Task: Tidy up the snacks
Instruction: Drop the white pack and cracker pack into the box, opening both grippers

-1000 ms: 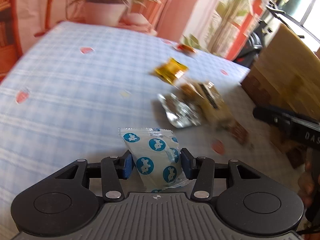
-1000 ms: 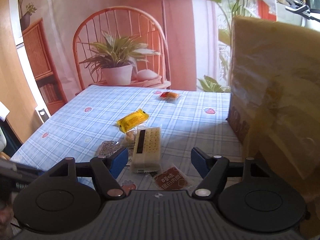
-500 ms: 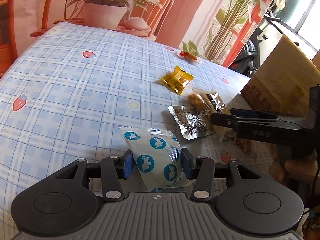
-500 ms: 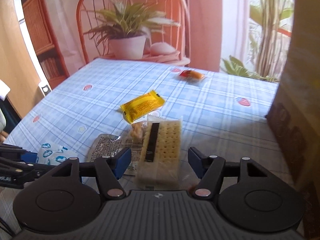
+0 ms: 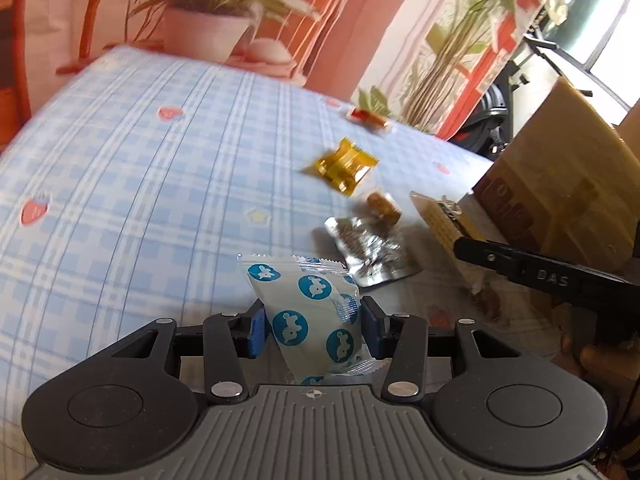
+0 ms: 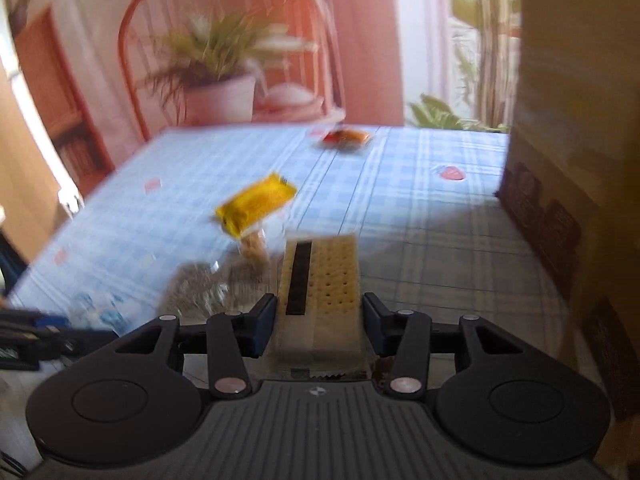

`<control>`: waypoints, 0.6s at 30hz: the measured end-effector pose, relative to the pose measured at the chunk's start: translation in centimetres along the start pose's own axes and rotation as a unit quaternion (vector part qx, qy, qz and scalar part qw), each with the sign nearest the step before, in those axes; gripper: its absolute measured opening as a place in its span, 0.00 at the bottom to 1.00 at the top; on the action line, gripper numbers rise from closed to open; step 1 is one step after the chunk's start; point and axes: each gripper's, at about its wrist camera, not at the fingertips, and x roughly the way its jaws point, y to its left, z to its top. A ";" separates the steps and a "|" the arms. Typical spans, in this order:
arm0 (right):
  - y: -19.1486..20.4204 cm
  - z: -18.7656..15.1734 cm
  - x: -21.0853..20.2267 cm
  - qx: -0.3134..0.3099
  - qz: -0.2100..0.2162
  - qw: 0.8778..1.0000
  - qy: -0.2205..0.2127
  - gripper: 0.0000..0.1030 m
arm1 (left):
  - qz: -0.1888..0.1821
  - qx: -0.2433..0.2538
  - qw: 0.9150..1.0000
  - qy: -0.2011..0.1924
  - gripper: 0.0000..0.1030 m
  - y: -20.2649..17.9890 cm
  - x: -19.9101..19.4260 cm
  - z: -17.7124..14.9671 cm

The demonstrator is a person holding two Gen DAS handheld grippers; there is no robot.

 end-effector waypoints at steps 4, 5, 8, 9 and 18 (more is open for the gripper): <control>-0.6 0.4 -2.4 0.020 0.003 0.999 -0.032 0.47 | -0.010 0.013 1.000 -0.019 0.47 -1.2 -0.9 1.1; -0.7 0.5 -3.0 0.025 0.003 0.999 -0.041 0.47 | -0.012 0.016 0.999 -0.025 0.47 -1.6 -1.2 1.5; -0.9 1.3 -5.2 0.035 0.007 0.996 -0.076 0.47 | -0.028 0.026 0.998 -0.045 0.47 -3.1 -2.3 3.0; -0.9 1.7 -6.0 0.034 0.008 0.995 -0.089 0.47 | -0.035 0.031 0.997 -0.053 0.47 -3.8 -2.7 3.6; -0.8 6.0 -14.9 0.008 -0.004 0.977 -0.212 0.47 | -0.130 0.077 0.980 -0.127 0.48 -12.2 -4.8 10.3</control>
